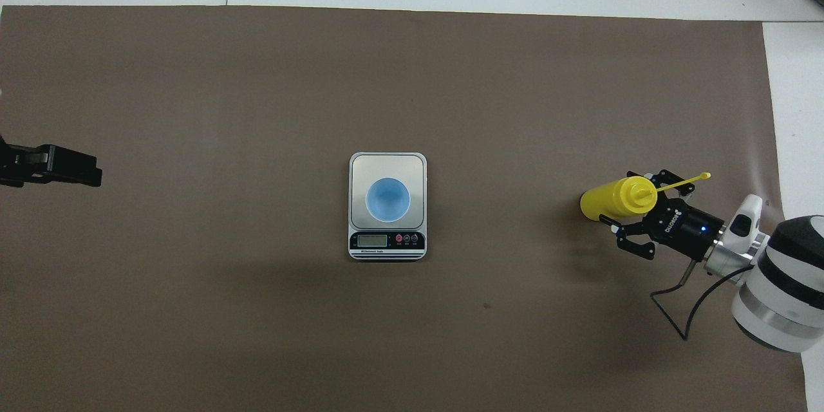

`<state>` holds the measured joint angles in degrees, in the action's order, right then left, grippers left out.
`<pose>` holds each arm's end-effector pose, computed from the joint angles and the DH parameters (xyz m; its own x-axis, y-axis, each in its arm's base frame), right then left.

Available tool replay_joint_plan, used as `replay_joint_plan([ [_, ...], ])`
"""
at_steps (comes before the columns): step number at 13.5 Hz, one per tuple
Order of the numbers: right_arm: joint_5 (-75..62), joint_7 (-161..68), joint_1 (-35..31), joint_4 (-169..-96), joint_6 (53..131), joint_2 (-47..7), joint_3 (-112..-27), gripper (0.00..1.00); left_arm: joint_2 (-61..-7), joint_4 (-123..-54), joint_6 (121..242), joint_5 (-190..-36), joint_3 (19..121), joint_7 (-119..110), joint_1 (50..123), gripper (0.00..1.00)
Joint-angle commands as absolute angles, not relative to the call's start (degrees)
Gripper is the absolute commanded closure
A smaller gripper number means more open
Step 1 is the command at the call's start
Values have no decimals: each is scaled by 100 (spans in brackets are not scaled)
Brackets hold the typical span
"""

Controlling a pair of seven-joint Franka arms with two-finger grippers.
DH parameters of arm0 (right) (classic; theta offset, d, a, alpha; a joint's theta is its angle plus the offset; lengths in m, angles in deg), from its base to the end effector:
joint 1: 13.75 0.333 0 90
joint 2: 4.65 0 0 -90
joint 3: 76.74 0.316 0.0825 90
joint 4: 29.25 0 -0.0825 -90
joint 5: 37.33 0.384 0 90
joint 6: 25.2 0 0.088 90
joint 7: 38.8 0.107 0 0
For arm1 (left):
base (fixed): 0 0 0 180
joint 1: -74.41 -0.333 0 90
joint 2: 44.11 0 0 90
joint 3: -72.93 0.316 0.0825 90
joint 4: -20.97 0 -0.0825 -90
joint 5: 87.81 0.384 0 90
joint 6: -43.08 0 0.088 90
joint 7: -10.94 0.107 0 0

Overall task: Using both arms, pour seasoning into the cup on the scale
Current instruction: 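Lower the yellow bottle onto the table and open the right gripper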

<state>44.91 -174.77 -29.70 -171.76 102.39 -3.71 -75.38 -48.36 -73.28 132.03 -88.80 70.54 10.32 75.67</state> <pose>0.4541 -0.0864 0.2924 0.2677 0.4767 0.8373 0.8334 -0.5507 0.0471 0.5277 -0.0364 0.6281 0.9984 -0.0530 -0.0185 -0.0527 -0.9985 0.0140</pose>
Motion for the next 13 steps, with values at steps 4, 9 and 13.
replay_joint_plan([
  [4, 2703, -17556, -3510, -17225, 10277, 36, -7551, 0, -4947, -7413, 13159, -8939, 7099, 988, 7591, 0],
  [9, 727, -17547, -3695, -16813, 10233, 457, -7568, 0, -4947, -7421, 13159, -8939, 7099, 988, 7591, 0],
  [13, -277, -17128, -3765, -16128, 9988, 678, -7568, 0, -4947, -7413, 13159, -8930, 7099, 988, 7591, 0],
])
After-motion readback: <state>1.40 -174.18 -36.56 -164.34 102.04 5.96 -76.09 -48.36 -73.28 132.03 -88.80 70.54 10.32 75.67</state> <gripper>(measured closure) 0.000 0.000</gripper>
